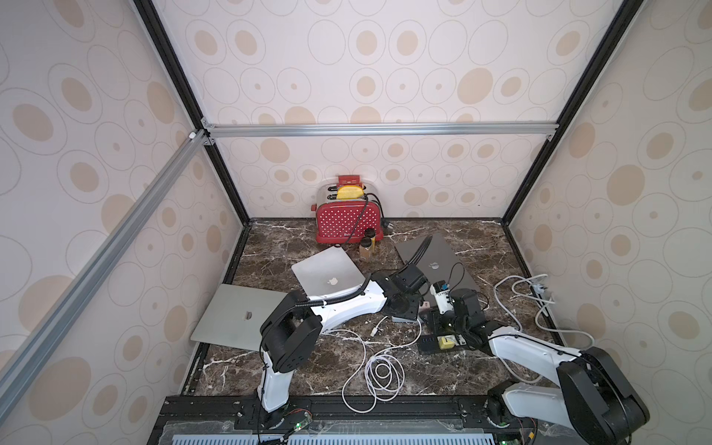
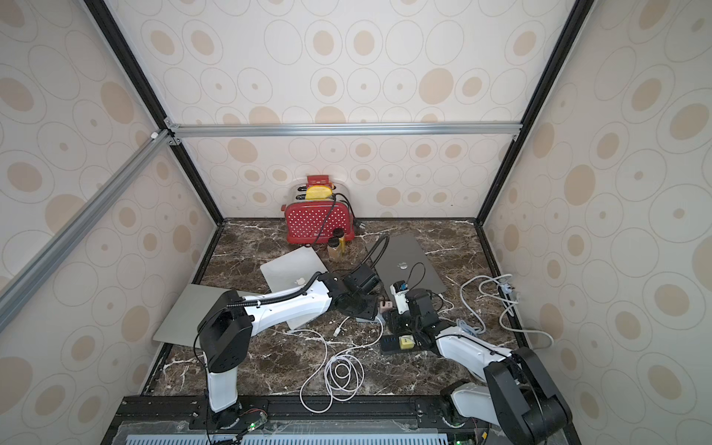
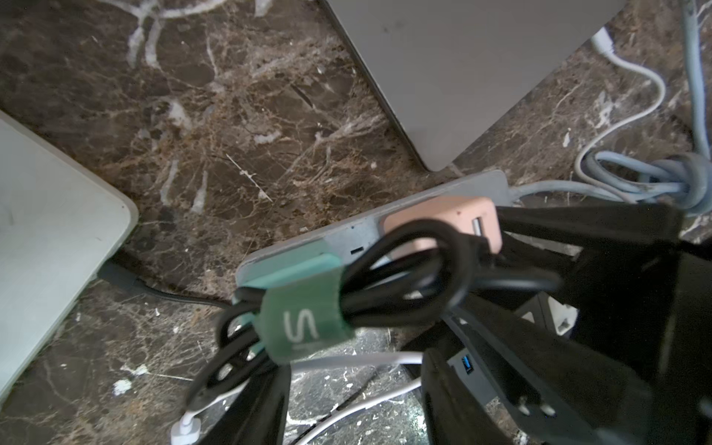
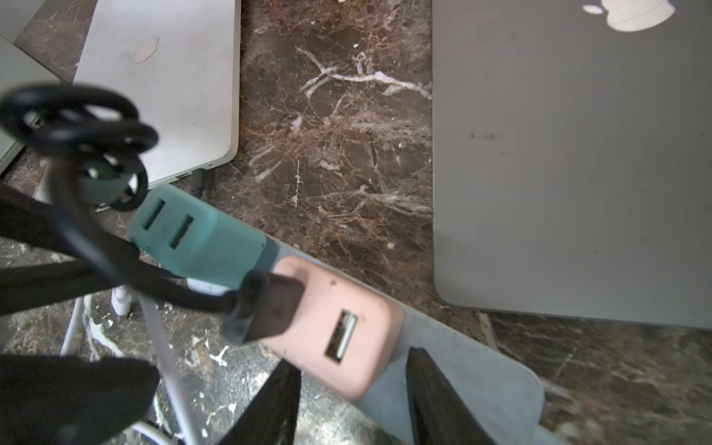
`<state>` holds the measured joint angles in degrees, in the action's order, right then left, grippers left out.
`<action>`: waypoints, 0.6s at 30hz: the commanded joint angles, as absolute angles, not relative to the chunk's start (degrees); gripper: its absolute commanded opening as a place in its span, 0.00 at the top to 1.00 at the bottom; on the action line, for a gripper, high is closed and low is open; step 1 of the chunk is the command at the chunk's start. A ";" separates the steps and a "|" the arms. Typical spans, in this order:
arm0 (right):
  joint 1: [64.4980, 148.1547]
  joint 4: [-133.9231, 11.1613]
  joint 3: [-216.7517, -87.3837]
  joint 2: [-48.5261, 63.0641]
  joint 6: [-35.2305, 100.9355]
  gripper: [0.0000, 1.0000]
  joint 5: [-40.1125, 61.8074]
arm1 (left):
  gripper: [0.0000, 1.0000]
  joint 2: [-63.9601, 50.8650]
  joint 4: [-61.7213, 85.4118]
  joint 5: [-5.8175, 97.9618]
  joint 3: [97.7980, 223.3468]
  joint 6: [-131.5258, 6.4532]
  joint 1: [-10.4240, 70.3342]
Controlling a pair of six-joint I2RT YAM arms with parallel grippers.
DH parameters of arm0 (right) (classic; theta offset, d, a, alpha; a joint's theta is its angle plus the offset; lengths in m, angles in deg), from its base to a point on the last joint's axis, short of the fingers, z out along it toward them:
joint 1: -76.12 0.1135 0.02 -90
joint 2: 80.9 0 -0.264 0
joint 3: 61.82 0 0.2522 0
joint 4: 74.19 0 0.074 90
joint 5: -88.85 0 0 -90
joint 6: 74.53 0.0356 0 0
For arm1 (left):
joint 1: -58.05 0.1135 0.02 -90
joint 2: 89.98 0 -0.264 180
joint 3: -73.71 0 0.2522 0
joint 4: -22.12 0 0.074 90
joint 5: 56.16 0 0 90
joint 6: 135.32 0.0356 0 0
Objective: Unplug the laptop charger
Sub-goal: Remove the plug from the socket.
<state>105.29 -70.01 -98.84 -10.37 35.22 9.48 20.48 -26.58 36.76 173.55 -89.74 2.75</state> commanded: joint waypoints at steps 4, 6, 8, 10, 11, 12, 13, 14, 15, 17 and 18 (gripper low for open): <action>105.11 -70.73 -97.64 -10.93 35.64 0.52 8.28 | 0.45 18.40 -27.51 31.83 173.21 -90.89 3.62; 105.08 -70.72 -97.73 -10.55 35.51 0.52 8.25 | 0.47 18.43 -27.50 31.82 173.57 -90.35 3.82; 105.05 -71.02 -97.72 -10.12 35.51 0.52 8.25 | 0.47 19.29 -29.28 31.71 174.81 -89.83 3.98; 105.09 -70.98 -97.73 -9.55 35.71 0.52 8.12 | 0.47 20.42 -30.86 30.69 176.49 -89.42 4.03; 105.06 -71.02 -97.65 -9.31 35.85 0.52 8.15 | 0.47 20.82 -31.33 30.35 177.07 -89.23 4.09; 105.12 -71.22 -97.39 -9.24 36.11 0.53 8.25 | 0.47 21.15 -31.68 29.96 177.56 -89.18 4.03; 105.09 -71.31 -97.16 -9.26 36.21 0.52 8.23 | 0.47 21.48 -32.27 29.65 177.86 -89.23 4.09; 105.04 -71.28 -96.98 -9.35 36.28 0.53 8.21 | 0.47 21.93 -33.14 29.26 178.45 -89.20 4.08; 105.07 -71.17 -96.84 -9.44 36.22 0.52 8.17 | 0.46 22.23 -33.59 28.96 178.69 -89.12 4.18; 105.10 -70.98 -96.80 -9.65 36.04 0.53 8.30 | 0.46 22.72 -33.26 29.15 179.03 -88.79 4.18; 105.04 -70.80 -96.93 -9.68 35.86 0.52 8.42 | 0.46 23.07 -33.04 29.46 179.33 -88.63 4.18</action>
